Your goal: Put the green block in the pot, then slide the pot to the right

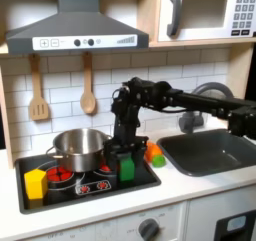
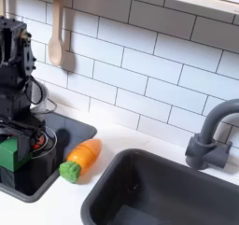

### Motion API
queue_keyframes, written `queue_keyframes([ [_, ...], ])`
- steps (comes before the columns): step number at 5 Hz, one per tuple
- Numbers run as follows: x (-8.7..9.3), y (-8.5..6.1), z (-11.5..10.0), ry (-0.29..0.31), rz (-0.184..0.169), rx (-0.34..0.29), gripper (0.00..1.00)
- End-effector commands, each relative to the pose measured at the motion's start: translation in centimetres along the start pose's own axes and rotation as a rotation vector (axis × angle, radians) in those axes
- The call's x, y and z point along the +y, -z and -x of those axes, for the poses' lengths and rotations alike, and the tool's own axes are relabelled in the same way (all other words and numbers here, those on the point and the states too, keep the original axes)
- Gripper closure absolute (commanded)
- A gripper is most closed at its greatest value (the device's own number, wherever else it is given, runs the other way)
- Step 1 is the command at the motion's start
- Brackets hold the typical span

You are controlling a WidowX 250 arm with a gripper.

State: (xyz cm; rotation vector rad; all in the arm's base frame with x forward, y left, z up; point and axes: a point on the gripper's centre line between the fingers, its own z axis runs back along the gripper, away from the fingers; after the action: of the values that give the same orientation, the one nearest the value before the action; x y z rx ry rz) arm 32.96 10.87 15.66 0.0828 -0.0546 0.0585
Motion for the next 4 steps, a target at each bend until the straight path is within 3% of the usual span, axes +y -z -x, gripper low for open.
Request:
queue_keyframes([
  [1, -0.9, 0.8, -0.4, 0.047, 0.003, 0.012, 0.0],
  [4, -0.7, 1.9, -0.4, 0.055, 0.006, 0.054, 0.0],
])
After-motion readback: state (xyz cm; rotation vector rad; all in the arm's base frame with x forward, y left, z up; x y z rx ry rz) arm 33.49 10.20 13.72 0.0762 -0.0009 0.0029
